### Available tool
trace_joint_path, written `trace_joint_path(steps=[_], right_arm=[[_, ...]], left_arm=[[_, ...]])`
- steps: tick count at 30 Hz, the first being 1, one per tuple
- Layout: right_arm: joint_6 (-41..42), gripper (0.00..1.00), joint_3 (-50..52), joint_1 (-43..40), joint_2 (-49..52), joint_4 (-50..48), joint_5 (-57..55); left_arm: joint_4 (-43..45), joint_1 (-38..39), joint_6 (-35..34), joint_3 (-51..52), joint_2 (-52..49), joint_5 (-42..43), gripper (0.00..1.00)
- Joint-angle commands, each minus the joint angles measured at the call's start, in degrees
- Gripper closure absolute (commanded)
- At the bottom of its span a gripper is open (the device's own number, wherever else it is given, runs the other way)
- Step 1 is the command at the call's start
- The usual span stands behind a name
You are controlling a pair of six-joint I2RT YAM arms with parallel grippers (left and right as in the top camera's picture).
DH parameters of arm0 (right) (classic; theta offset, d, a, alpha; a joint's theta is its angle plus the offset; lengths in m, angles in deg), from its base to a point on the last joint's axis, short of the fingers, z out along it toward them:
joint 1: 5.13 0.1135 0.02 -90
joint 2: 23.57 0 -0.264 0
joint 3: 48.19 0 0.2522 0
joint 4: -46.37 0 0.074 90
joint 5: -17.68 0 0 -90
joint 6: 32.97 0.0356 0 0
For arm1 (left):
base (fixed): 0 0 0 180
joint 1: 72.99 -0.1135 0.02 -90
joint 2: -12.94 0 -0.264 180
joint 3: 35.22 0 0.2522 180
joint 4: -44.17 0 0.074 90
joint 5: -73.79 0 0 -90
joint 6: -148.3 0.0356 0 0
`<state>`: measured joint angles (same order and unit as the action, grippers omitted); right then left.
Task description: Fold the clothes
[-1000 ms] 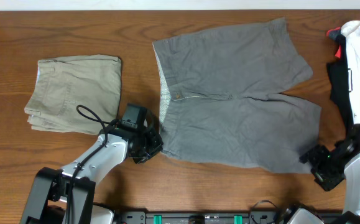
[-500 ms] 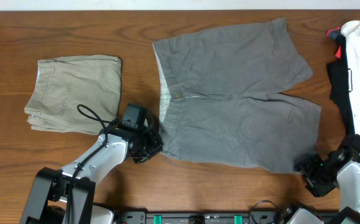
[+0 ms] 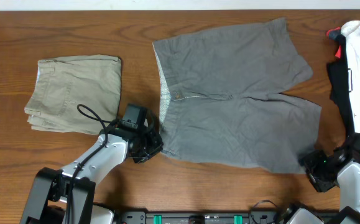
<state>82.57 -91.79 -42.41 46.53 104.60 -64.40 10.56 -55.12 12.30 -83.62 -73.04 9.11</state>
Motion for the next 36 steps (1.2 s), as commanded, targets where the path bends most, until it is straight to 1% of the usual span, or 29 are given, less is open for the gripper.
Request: trace_joint_path(steps=[1, 3, 6, 12, 15, 18, 20, 23, 27, 30, 36], right_arm=[[1.2, 0.38, 0.4, -1.0, 0.1, -0.4, -0.4], [1.2, 0.38, 0.5, -1.3, 0.2, -0.9, -0.4], [1.5, 0.38, 1.4, -1.3, 1.0, -4.5, 0.2], [1.9, 0.44, 5.2, -1.3, 2.9, -9.2, 2.4], [1.8, 0.55, 5.5, -1.3, 3.3, -9.2, 2.0], [0.6, 0.76, 4.1, -1.3, 3.3, -8.9, 3.2], [-1.0, 0.88, 1.6, -1.3, 3.3, -7.0, 5.6], [-2.8, 0.97, -3.8, -1.3, 3.2, -1.2, 8.6], [-6.0, 0.99, -12.2, -1.3, 3.2, 7.6, 9.7], [-9.1, 0.99, -18.1, -1.3, 3.2, 13.9, 10.6], [-14.6, 0.99, -26.9, -1.3, 2.5, 23.9, 12.0]], left_arm=[[-0.2, 0.2, 1.4, 1.3, -0.3, -3.5, 0.92], [-0.1, 0.2, 1.4, 1.3, -0.3, -3.5, 0.92], [-0.1, 0.2, 1.4, 1.3, -0.3, -4.0, 0.92], [0.0, 0.2, 1.4, 1.3, -0.3, -3.9, 0.92], [0.1, 0.2, 2.1, 1.3, -0.3, -3.9, 0.92], [0.2, 0.2, 3.4, 1.3, -0.3, -3.9, 0.93], [0.3, 0.2, 5.3, 1.0, -0.3, -3.7, 0.94], [-0.5, 0.2, 8.6, -0.3, 0.0, -1.9, 0.94], [-4.4, 0.2, 10.1, -2.9, 1.9, -0.6, 0.94], [-6.8, 0.2, 11.2, -4.3, 6.3, -0.3, 0.94], [-14.8, 0.2, 11.9, -7.7, 21.1, -2.8, 0.94]])
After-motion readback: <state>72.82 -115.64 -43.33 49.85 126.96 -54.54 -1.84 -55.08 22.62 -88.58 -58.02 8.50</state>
